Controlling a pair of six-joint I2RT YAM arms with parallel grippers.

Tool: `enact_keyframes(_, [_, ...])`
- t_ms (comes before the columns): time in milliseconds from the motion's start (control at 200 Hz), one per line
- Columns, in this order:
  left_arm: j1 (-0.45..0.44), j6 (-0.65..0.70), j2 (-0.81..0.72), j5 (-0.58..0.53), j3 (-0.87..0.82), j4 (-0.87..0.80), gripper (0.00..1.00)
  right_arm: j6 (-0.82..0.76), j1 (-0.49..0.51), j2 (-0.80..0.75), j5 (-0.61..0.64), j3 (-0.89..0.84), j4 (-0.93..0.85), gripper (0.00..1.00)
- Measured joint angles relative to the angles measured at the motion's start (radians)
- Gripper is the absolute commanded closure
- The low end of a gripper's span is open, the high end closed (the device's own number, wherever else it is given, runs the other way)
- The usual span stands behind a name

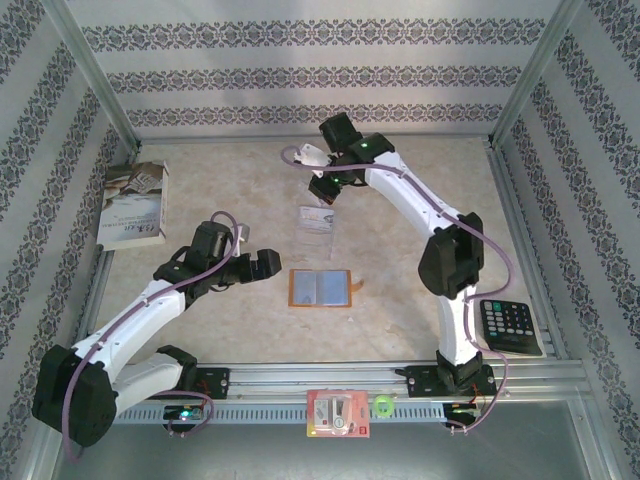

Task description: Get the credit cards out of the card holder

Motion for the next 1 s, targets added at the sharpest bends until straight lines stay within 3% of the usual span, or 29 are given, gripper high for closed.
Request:
enact_keyframes(335, [0.03,0.004,0.06,-0.007,0.0,-0.007,0.0,-0.113,-0.028,0.133,-0.024,0.102,-0.107,1.0])
enact_keyframes(999, [0.036,0.003,0.09,-0.006,-0.006,0.004,0.0,-0.19,-0.018,0.189,0.015,0.104,-0.158,1.0])
